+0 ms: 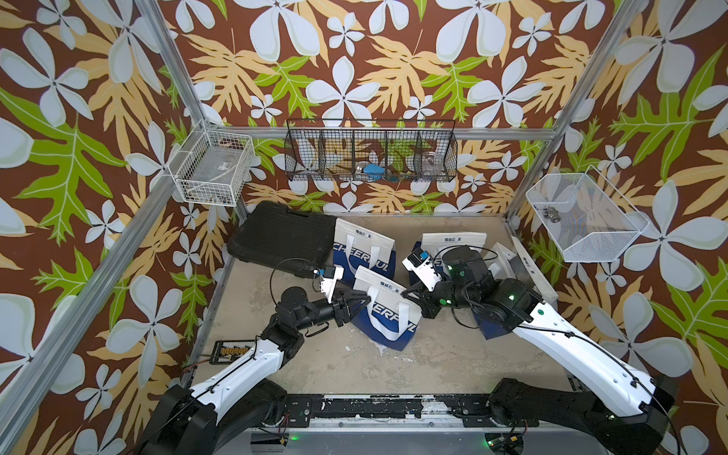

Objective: Open the takeout bag
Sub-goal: Pick up the takeout bag at the center of the board.

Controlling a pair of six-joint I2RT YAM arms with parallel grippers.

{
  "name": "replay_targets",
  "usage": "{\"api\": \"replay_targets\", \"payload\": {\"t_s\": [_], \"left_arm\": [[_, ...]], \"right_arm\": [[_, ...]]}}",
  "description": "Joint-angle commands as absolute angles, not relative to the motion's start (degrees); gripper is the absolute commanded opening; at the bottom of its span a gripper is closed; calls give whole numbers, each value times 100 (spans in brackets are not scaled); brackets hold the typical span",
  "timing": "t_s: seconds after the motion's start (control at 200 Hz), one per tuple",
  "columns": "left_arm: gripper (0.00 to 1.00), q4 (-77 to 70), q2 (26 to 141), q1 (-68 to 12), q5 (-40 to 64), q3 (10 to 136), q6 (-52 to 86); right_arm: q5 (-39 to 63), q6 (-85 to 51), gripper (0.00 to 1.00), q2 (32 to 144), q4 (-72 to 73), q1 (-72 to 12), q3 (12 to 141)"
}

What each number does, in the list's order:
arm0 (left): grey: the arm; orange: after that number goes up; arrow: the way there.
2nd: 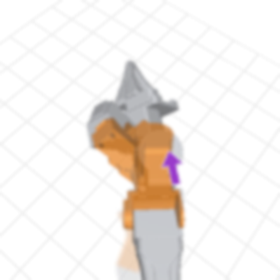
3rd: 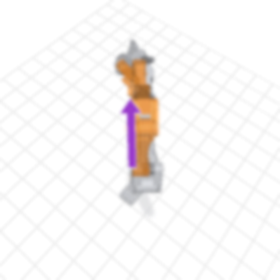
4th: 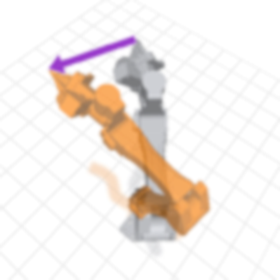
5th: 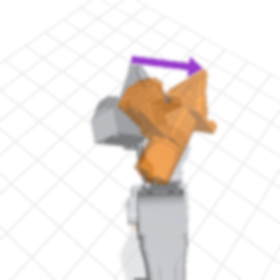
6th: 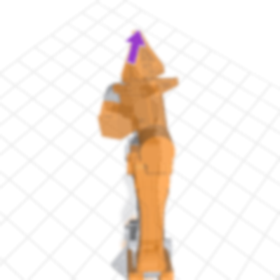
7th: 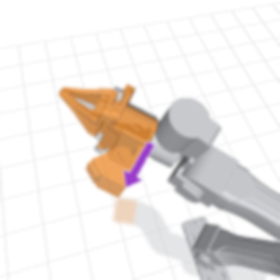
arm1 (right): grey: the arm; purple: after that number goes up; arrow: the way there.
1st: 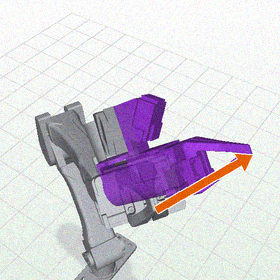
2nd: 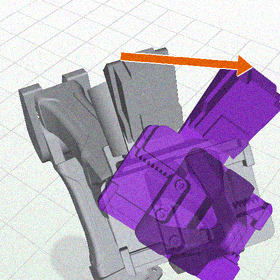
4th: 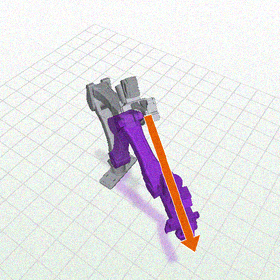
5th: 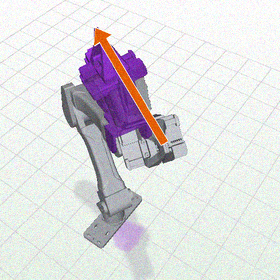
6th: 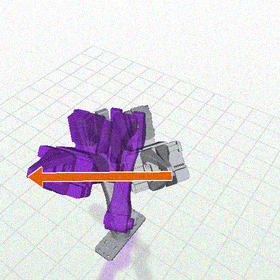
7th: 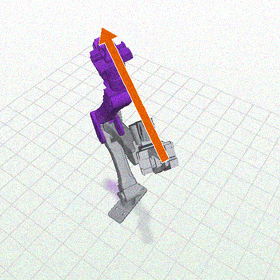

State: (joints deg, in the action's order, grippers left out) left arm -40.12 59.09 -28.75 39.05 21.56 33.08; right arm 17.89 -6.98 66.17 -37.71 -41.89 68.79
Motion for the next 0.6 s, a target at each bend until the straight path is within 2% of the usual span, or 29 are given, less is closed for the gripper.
{"api": "replay_targets", "payload": {"t_s": [0.0,0.105,0.185,0.255,0.335,0.405,0.49,0.596], "left_arm": [[45,-4533,5822,-2944,3234,1834,3383],[56,-4498,5001,-2944,2306,1415,3328],[64,-3936,4323,-2942,1484,1388,3197],[73,-3688,4132,-2940,1246,1469,2931],[75,-3593,4579,-2936,1821,1814,2748],[71,-3360,5226,-2938,2658,2265,2523],[67,-2606,5588,-2936,2856,2749,2059],[69,-2679,5499,-2860,3008,2678,1928]], "right_arm": [[1828,-615,0,6601,-3752,-4165,6814],[1747,-641,0,6549,-3796,-4159,6742],[1778,-646,0,6489,-3780,-4157,6645],[1860,-630,0,6431,-3733,-4157,6564],[1897,-626,0,6377,-3666,-4152,6513],[1891,-624,0,6355,-3657,-4157,6512],[1880,-624,0,6322,-3637,-4146,6538],[1943,-650,0,6267,-3569,-4137,6509]]}}
